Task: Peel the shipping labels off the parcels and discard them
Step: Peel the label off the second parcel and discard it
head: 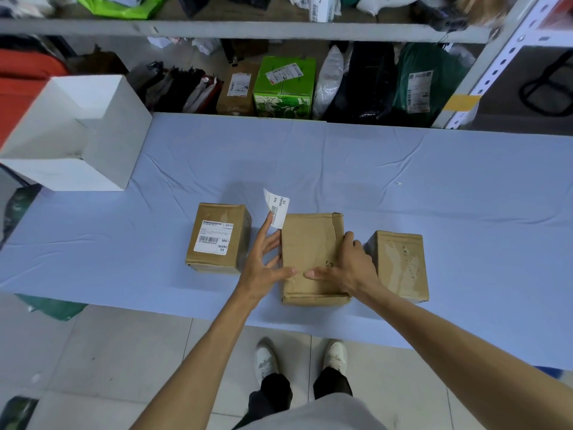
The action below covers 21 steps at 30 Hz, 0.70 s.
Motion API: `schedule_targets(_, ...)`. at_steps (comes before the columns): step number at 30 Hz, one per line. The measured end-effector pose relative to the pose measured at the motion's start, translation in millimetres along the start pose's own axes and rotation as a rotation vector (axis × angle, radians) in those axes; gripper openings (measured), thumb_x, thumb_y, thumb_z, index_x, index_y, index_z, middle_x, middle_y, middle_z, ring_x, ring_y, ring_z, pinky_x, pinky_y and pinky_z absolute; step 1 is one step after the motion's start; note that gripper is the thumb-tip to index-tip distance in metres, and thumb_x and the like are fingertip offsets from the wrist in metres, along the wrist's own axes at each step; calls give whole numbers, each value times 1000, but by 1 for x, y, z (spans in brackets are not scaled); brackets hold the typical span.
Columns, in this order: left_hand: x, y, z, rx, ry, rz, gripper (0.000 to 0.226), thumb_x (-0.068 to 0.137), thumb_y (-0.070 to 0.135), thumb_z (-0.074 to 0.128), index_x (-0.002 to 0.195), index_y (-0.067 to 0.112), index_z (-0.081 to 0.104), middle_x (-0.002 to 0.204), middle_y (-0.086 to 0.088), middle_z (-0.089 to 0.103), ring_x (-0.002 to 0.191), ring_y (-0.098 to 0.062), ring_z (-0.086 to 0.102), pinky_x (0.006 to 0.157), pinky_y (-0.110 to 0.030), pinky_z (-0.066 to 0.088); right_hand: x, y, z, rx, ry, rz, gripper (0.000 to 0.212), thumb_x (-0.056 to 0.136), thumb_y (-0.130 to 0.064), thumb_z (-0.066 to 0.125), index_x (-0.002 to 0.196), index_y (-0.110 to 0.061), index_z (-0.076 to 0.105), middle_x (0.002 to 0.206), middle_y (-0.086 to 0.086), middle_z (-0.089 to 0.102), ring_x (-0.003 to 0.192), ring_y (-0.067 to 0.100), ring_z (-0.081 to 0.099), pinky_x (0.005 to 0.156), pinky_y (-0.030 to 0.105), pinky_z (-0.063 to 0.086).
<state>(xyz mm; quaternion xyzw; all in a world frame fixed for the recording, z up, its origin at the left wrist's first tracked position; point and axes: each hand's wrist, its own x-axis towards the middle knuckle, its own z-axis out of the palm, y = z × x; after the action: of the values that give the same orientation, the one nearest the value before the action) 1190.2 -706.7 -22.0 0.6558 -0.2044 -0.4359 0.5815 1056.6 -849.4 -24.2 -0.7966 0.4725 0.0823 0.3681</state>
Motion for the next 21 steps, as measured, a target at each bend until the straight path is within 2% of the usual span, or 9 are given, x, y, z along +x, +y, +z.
schedule_targets(4,0,-2,-5,-33,12,1,114,64,-14,78,144,48,26,141,2,49,129,-11,48,91,-20,51,2,0,0,41,62,-33,62,80,-55,68,110,-10,37,105,13,59,92,35,60,76,46,53)
schedule_targets(8,-1,-3,-8,-40,16,2,114,64,-14,78,144,49,27,140,2,49,127,-12,51,91,-22,52,-1,2,-1,3,143,-68,35,96,-46,45,103,-13,37,93,12,63,80,32,60,70,43,52)
schedule_targets(10,-2,-3,-9,-38,21,3,114,64,-14,78,144,48,27,139,1,50,126,-12,51,90,-22,52,-3,0,-1,-14,145,-60,43,93,-57,42,102,-15,36,95,8,62,84,31,62,72,43,53)
schedule_targets(11,-3,-3,-9,-38,23,3,114,64,-15,78,144,48,27,138,2,50,126,-12,51,90,-22,52,-4,-2,-1,-20,127,-41,58,83,-69,47,104,-16,36,99,5,61,87,31,62,72,42,52)
schedule_targets(13,-4,-3,-8,-34,22,5,114,63,-14,79,144,48,27,136,4,50,126,-11,51,90,-22,52,-8,-8,2,-66,75,12,98,52,-88,58,113,-16,34,111,2,54,97,29,61,72,39,49)
schedule_targets(15,-5,-1,-7,-30,16,8,114,63,-12,79,144,48,27,136,4,49,125,-10,51,89,-20,52,-11,-13,6,-126,54,36,121,31,-91,65,119,-15,29,121,1,49,102,26,60,70,37,47)
schedule_targets(18,-7,-1,-5,-16,17,7,110,66,-13,78,145,45,28,139,2,46,126,-11,49,89,-18,52,-10,-15,8,-133,58,24,120,34,-83,74,121,-15,27,125,4,49,104,27,60,75,40,52)
schedule_targets(21,-8,-1,-5,-22,33,13,108,68,-14,75,143,47,28,140,-1,45,128,-15,48,91,-20,52,-9,-14,7,-120,72,7,106,45,-77,76,118,-13,32,119,5,53,98,32,61,72,39,47)
